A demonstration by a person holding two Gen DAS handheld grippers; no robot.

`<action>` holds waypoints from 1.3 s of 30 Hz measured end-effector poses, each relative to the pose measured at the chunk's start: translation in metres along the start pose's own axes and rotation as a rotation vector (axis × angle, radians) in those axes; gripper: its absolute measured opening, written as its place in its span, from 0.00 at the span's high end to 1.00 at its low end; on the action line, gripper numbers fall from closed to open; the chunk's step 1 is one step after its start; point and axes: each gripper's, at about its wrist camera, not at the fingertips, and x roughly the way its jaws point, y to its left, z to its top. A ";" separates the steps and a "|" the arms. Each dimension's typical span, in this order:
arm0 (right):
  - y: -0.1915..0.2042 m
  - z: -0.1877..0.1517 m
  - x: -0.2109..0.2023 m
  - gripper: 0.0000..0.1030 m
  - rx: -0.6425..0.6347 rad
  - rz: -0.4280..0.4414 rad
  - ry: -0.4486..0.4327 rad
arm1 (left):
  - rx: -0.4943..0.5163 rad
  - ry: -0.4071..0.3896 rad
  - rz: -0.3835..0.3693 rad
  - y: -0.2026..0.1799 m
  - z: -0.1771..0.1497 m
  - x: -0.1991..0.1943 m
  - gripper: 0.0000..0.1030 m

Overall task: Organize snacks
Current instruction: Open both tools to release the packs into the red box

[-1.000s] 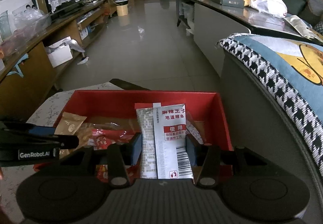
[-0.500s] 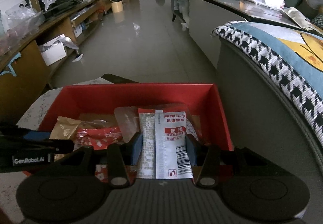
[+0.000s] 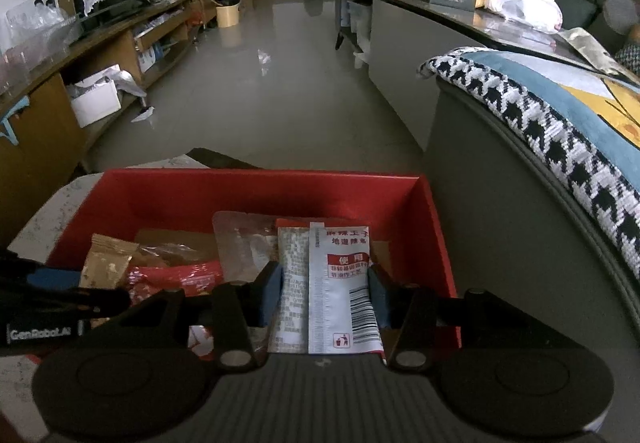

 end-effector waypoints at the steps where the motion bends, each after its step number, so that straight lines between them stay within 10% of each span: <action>1: 0.000 0.000 0.001 0.47 -0.001 -0.002 -0.002 | 0.001 -0.002 0.001 0.000 0.000 0.000 0.53; 19: -0.005 0.000 0.002 0.43 0.009 -0.022 -0.009 | 0.011 -0.038 0.037 -0.002 0.001 -0.005 0.28; 39: -0.009 -0.012 -0.055 0.37 0.008 -0.046 0.014 | -0.022 -0.022 -0.039 0.003 -0.015 -0.043 0.25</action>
